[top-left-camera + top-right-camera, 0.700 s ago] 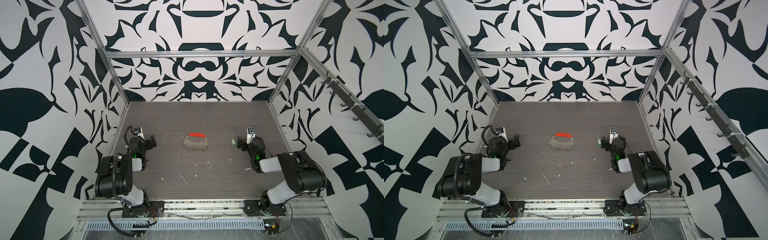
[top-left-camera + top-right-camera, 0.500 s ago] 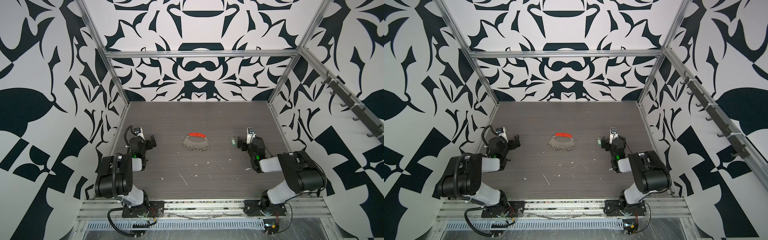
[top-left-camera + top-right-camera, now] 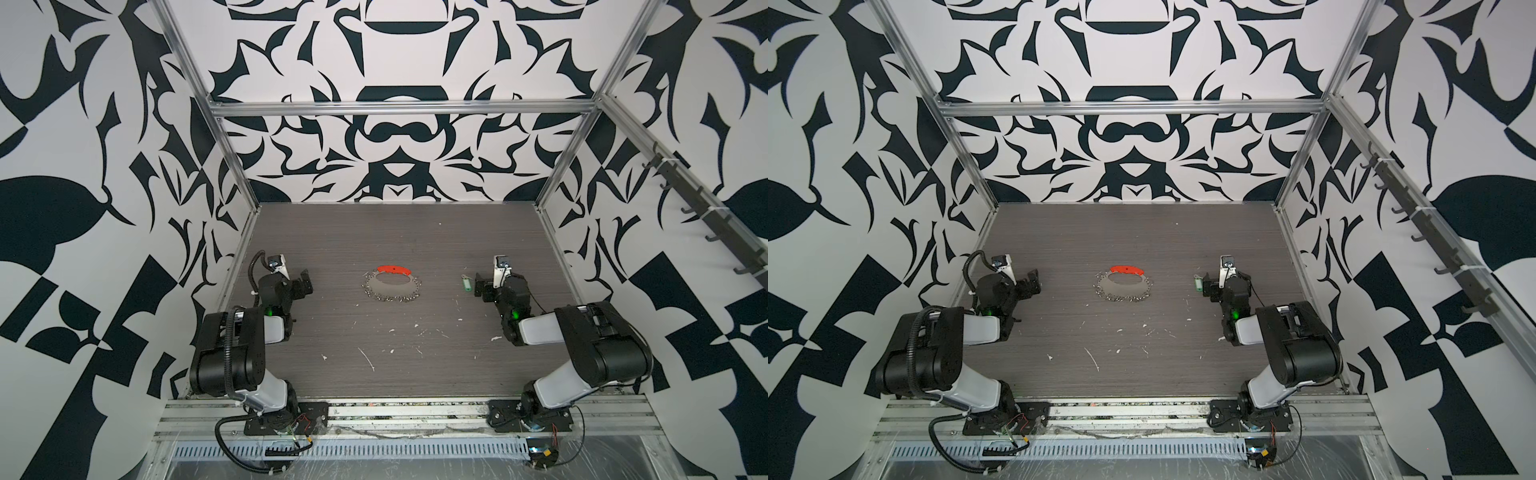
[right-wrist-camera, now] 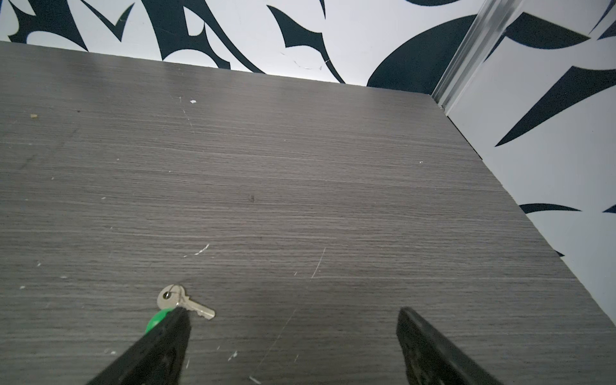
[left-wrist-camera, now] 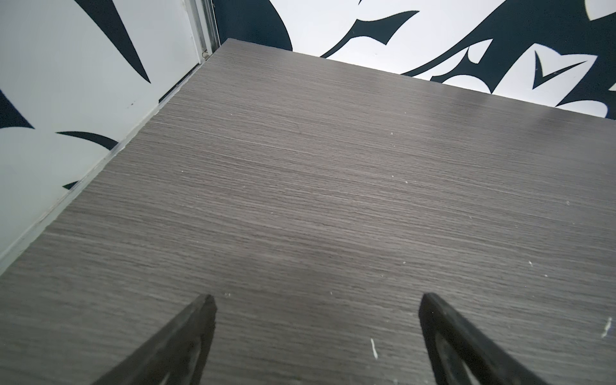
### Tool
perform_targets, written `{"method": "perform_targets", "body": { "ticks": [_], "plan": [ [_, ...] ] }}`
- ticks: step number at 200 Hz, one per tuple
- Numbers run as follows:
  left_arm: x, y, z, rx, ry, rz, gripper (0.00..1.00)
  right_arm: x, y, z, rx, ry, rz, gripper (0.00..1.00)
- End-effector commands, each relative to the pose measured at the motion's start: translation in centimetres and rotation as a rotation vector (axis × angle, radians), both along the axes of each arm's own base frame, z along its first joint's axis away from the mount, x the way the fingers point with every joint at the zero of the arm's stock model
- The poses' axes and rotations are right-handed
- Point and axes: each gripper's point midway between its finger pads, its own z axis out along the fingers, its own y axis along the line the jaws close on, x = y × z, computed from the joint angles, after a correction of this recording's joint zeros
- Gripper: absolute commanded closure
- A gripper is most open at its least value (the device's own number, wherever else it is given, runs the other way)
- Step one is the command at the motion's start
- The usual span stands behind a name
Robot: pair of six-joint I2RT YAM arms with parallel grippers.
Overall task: Attach keys to a key ring
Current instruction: Pick up the keyring from the center of the table.
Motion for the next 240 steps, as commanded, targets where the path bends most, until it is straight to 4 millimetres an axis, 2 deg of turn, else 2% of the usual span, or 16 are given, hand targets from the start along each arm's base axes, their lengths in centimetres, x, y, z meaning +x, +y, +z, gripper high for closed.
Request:
{"method": "perform_targets", "body": {
  "ticks": [1, 63, 87, 104, 117, 120, 134, 146, 155, 169, 180, 187, 198, 209, 231, 240],
  "plan": [
    [0.8, 0.2, 1.1, -0.012, -0.041, 0.004, 0.01, 0.4, 0.0, 1.1, -0.004, -0.046, 0.004, 0.00],
    [0.7, 0.1, 1.1, -0.013, -0.044, -0.002, 0.01, 0.4, 0.0, 1.1, -0.004, -0.045, 0.004, 0.00],
    [0.2, -2.4, 2.2, 0.007, -0.090, -0.139, 0.01, 0.2, -0.4, 1.1, -0.007, -0.050, -0.014, 0.00],
    [-0.2, -3.4, 4.2, 0.019, -0.095, -0.175, 0.01, -0.6, -2.1, 1.9, -0.011, -0.110, -0.118, 0.00],
    [-0.2, -3.6, 6.0, 0.015, -0.016, -0.137, 0.01, -2.1, -2.8, 3.8, -0.022, -0.184, -0.183, 0.00],
    [-0.2, -3.9, 7.3, 0.017, -0.020, -0.128, 0.01, -2.3, -3.0, 4.3, -0.023, -0.197, -0.195, 0.00],
    [-0.6, -4.7, 10.2, 0.018, 0.023, -0.058, 0.01, -3.2, -3.3, 6.8, -0.021, -0.234, -0.215, 0.00],
    [-0.9, -5.9, 12.6, -0.032, 0.020, -0.034, 0.01, -3.7, -3.2, 10.2, 0.032, -0.287, -0.212, 0.00],
    [-1.0, -6.5, 14.6, -0.112, 0.023, -0.015, 0.01, -4.2, -3.1, 13.9, 0.102, -0.350, -0.217, 0.00],
    [-1.7, -7.4, 16.1, -0.171, 0.093, -0.045, 0.01, -5.7, -4.3, 17.3, 0.260, -0.350, -0.308, 0.00],
    [-1.7, -7.1, 17.2, -0.211, 0.100, -0.004, 0.01, -7.2, -6.1, 18.5, 0.335, -0.361, -0.434, 0.00],
    [-1.9, -6.7, 17.7, -0.236, 0.107, 0.036, 0.00, -7.8, -6.6, 19.3, 0.349, -0.367, -0.455, 0.00],
    [-2.0, -6.1, 18.6, -0.272, 0.101, 0.084, 0.01, -7.6, -6.1, 19.5, 0.312, -0.322, -0.414, 0.00],
    [-2.2, -5.8, 19.6, -0.315, 0.077, 0.107, 0.01, -7.2, -5.8, 18.6, 0.292, -0.237, -0.407, 0.00],
    [-2.6, -5.2, 20.4, -0.429, 0.026, 0.180, 0.01, -6.2, -5.1, 15.3, 0.286, -0.070, -0.418, 0.00],
    [-2.7, -5.6, 20.9, -0.455, 0.007, 0.140, 0.01, -5.9, -5.0, 14.0, 0.290, -0.027, -0.432, 0.00]
  ]
}}
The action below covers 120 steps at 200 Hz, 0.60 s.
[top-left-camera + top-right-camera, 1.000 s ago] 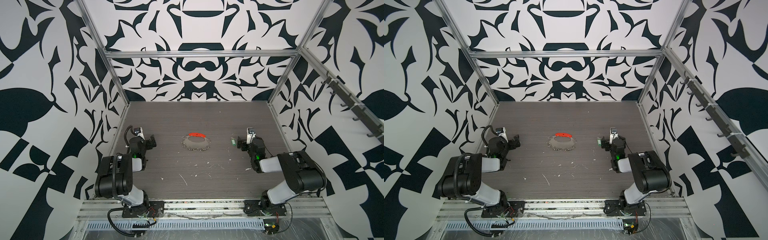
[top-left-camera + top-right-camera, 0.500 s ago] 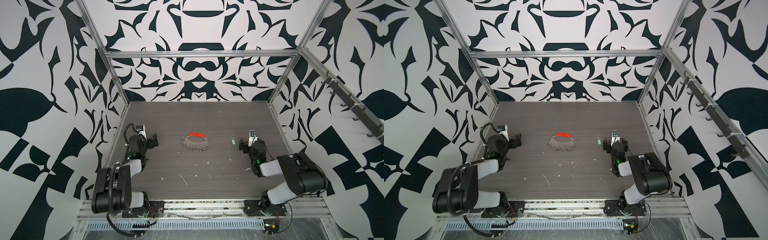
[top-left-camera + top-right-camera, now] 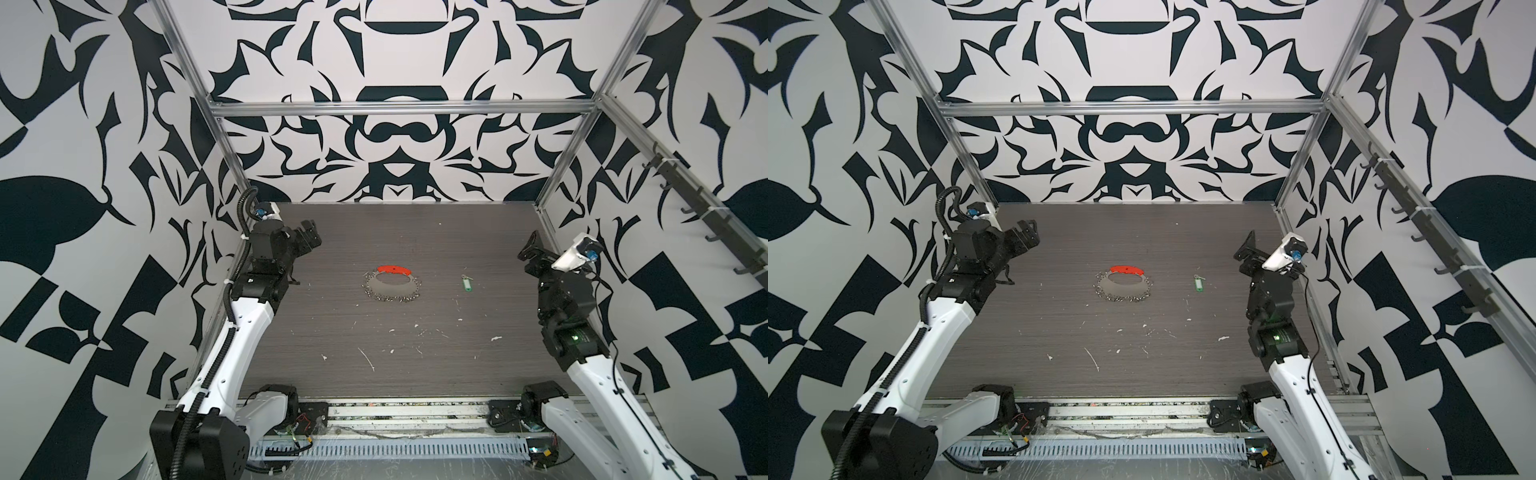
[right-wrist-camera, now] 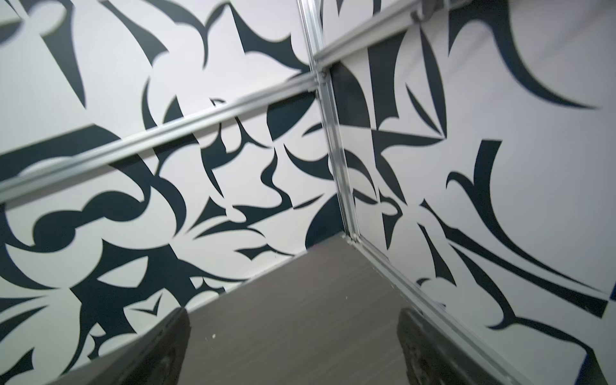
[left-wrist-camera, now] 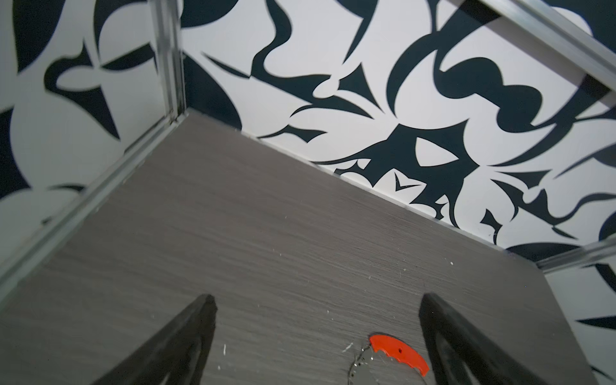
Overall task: Attach keys to a key ring
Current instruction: Pick up the keyring from the center of the table.
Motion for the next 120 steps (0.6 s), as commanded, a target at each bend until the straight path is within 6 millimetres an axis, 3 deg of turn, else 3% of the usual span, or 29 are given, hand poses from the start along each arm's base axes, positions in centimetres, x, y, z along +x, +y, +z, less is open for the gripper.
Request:
{"method": "perform_targets", "body": {
  "ticks": [1, 19, 30, 44, 66, 92, 120],
  "plan": [
    [-1.4, 0.6, -0.1, -0.140, 0.013, 0.066, 0.01, 0.1, 0.1, -8.5, 0.038, 0.330, -0.018, 0.00],
    [-1.6, -1.6, 0.0, -0.183, -0.023, -0.062, 0.00, 0.9, 0.9, -11.0, 0.069, 0.396, 0.012, 0.00],
    [-1.6, -4.1, -0.7, -0.228, -0.027, -0.168, 0.00, 1.6, 2.2, -12.5, 0.102, 0.420, 0.075, 0.00],
    [-1.6, -7.3, -2.6, -0.233, 0.015, -0.253, 0.05, 2.3, 3.9, -14.6, 0.145, 0.444, 0.156, 0.00],
    [-2.0, -13.7, -5.9, -0.150, 0.090, -0.387, 0.10, 3.0, 5.9, -17.7, 0.203, 0.495, 0.244, 0.10],
    [-2.0, -21.0, -10.3, -0.050, 0.185, -0.529, 0.18, 3.3, 6.3, -21.4, 0.228, 0.583, 0.235, 0.15],
    [-2.0, -26.5, -14.3, 0.031, 0.302, -0.644, 0.32, 3.1, 7.0, -22.6, 0.248, 0.540, 0.241, 0.23]
  ]
}}
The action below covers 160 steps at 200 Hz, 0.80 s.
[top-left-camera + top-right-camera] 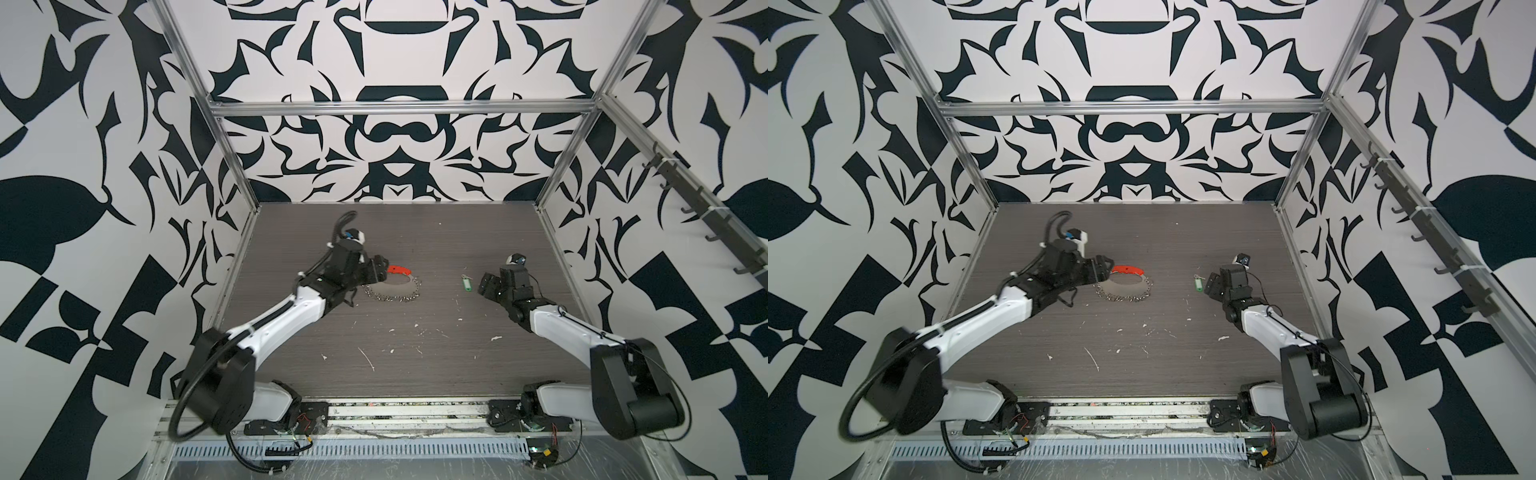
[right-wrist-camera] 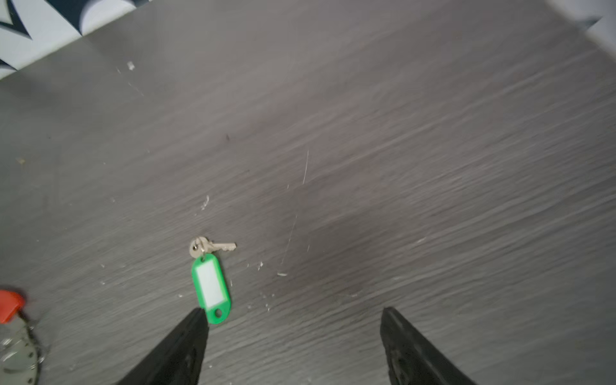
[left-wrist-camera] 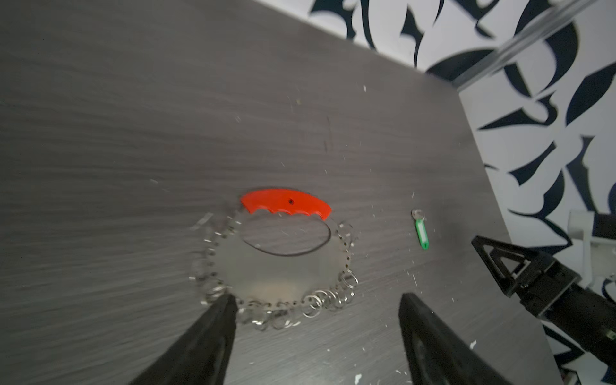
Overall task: Attach keys to a key ring
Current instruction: Pick up the keyring from the center of the table.
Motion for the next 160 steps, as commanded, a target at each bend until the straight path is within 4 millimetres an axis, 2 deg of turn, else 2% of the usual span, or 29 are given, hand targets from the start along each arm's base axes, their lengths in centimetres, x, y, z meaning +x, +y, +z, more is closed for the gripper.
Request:
{"method": "perform_targets", "body": {
  "ticks": [1, 8, 30, 45, 83, 160],
  "plan": [
    [1.0, -3.5, -0.3, 0.039, -0.010, -0.065, 0.32, 0.9, 1.2, 0.9, 0.065, -0.119, 0.000, 0.24],
    [1.0, -4.4, -1.1, 0.052, 0.006, -0.088, 0.36, 0.8, 1.3, 0.8, 0.083, -0.146, -0.002, 0.27],
    [1.6, -6.3, -2.5, 0.066, 0.034, -0.127, 0.47, 1.0, 2.1, 2.5, 0.109, -0.218, 0.030, 0.37],
    [1.9, -7.4, -3.1, 0.064, 0.048, -0.160, 0.52, 1.3, 2.5, 3.2, 0.124, -0.263, 0.039, 0.39],
    [2.0, -9.5, -4.5, 0.099, 0.072, -0.236, 0.68, 1.4, 2.7, 3.0, 0.141, -0.252, 0.042, 0.42],
    [1.1, -10.5, -8.2, 0.148, 0.134, -0.287, 0.73, 1.3, 3.1, 3.0, 0.172, -0.255, 0.045, 0.42]
  ]
}}
